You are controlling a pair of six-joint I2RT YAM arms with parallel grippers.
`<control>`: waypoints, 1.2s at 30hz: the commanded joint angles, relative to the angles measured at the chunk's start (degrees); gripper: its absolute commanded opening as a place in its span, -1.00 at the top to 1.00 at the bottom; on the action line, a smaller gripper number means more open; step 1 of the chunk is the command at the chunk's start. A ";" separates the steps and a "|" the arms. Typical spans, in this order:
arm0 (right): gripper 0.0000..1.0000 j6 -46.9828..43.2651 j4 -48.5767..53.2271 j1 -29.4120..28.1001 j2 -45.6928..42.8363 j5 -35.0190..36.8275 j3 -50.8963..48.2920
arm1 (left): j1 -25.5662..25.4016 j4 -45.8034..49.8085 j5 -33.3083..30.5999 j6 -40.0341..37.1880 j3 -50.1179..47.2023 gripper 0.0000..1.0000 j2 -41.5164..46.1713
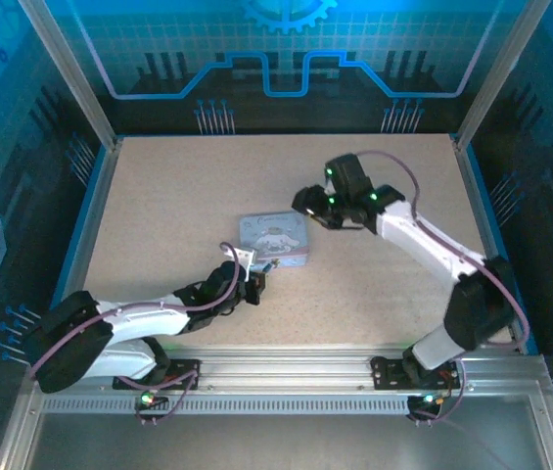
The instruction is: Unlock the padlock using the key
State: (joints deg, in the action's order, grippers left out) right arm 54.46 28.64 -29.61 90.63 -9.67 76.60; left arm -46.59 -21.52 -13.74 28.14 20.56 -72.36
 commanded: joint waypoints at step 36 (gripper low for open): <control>0.09 -13.60 5.77 -6.62 18.02 -5.59 -1.64 | 18.47 -4.92 8.05 -6.46 3.83 1.00 -10.97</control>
State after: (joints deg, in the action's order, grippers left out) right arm 38.15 27.53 -33.76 108.20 -17.30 79.57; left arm -28.60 -26.96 -6.52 20.84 23.14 -82.52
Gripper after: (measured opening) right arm 0.458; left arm 0.051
